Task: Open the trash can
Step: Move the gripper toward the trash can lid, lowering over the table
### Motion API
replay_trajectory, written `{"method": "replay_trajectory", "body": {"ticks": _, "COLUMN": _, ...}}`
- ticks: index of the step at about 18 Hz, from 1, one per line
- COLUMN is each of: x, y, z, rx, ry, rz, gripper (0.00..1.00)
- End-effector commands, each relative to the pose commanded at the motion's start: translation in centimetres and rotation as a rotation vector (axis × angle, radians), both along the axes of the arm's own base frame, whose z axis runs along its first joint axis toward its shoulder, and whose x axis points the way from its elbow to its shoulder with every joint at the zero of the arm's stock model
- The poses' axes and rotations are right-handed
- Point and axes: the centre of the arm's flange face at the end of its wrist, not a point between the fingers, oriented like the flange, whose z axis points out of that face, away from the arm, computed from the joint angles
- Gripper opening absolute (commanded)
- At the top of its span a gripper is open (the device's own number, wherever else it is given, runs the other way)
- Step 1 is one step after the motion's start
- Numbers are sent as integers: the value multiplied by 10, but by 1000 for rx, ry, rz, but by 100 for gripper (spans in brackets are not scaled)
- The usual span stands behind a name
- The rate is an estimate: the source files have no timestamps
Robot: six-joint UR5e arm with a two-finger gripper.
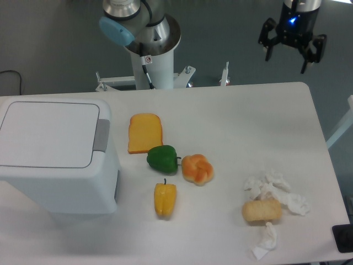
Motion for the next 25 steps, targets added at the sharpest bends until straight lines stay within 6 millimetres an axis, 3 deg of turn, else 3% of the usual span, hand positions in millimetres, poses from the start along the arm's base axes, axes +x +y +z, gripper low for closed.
{"method": "replay_trajectory", "body": {"ticks": 3, "x": 2, "y": 6, "z": 6, "rx": 23, "ry": -4, "rz": 93, "gripper": 100}}
{"method": "replay_trajectory", "body": {"ticks": 6, "x": 15, "y": 31, "z": 12, "rx": 29, "ry": -14, "rz": 155, "gripper": 100}}
{"method": "replay_trajectory", "body": {"ticks": 11, "x": 35, "y": 55, "z": 17, "rx": 53, "ry": -45, "rz": 253, "gripper": 100}}
{"method": "replay_trajectory", "body": {"ticks": 18, "x": 69, "y": 111, "z": 23, "rx": 176, "ry": -157, "rz": 488, "gripper": 100}}
{"method": "replay_trajectory", "body": {"ticks": 25, "x": 94, "y": 161, "z": 52, "rx": 258, "ry": -214, "rz": 657, "gripper": 100}}
